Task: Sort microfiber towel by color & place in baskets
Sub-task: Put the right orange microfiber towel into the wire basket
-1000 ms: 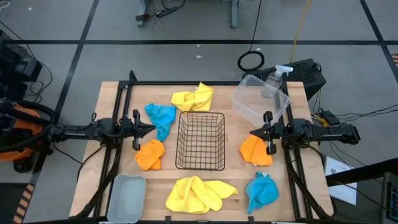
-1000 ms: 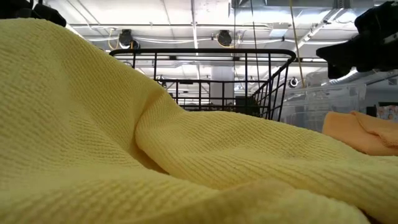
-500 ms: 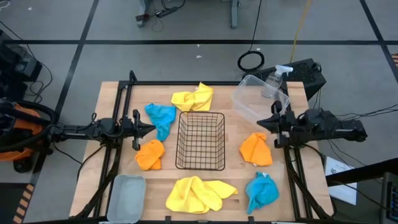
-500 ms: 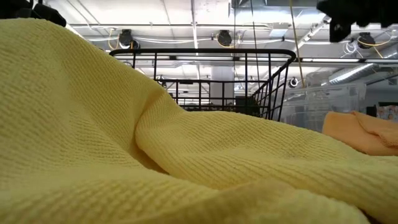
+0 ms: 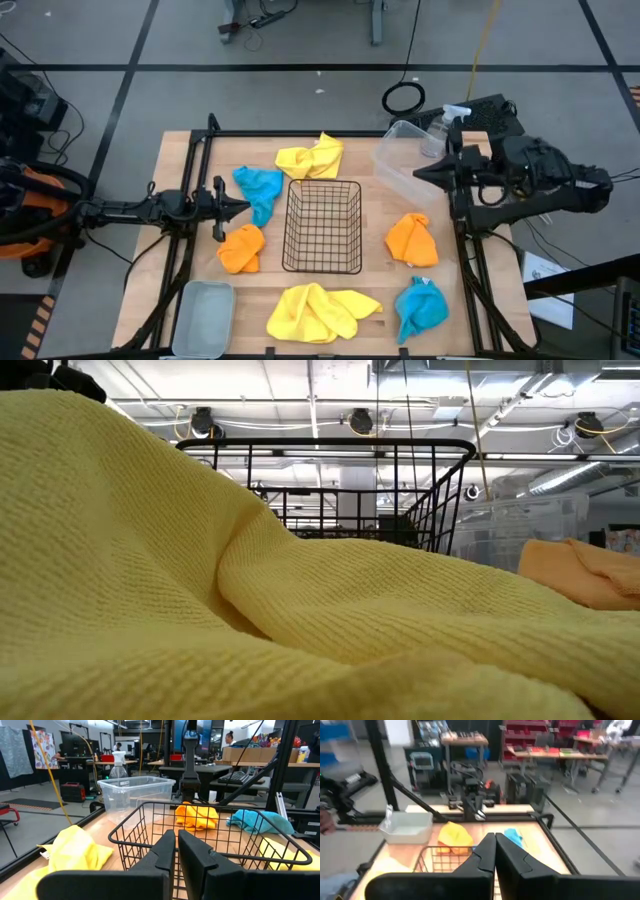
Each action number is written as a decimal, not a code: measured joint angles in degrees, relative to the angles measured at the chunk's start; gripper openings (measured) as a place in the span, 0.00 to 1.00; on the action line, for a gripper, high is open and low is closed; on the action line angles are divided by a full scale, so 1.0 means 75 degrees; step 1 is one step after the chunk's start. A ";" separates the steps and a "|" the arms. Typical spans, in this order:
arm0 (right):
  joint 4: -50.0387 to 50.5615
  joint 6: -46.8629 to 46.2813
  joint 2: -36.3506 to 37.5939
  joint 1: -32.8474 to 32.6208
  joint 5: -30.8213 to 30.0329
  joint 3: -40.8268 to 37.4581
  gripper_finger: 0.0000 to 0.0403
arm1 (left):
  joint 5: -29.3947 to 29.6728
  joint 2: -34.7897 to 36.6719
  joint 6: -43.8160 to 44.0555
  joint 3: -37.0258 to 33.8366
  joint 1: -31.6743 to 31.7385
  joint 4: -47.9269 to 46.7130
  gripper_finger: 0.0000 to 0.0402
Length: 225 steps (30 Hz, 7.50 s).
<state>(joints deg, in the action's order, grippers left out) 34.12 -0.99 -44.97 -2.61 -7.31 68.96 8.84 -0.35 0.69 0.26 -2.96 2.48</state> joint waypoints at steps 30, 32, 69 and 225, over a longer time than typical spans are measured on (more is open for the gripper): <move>0.0718 -0.1644 -0.2487 -0.1318 -0.0070 0.0172 0.00 | 0.0000 -0.0002 0.0070 0.0001 0.0000 -0.0012 0.07; 0.0733 -0.1644 -0.2564 -0.1432 -0.0076 0.0086 0.00 | 0.0000 -0.0002 0.0067 0.0001 0.0000 -0.0009 0.07; 0.0669 -0.5489 -0.2991 -0.2767 -0.0612 -0.2279 0.01 | -0.2177 -0.4962 -0.0140 0.3994 -0.0467 -0.1704 0.07; -0.5578 0.0682 -0.6890 -0.1667 -0.2380 0.1429 0.12 | -0.0484 -0.9759 -0.3203 0.4003 -0.1352 0.7261 0.67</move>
<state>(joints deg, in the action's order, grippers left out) -7.71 4.12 -96.64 -15.11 -25.15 79.68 5.21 -73.54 -23.33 30.28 -13.10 56.94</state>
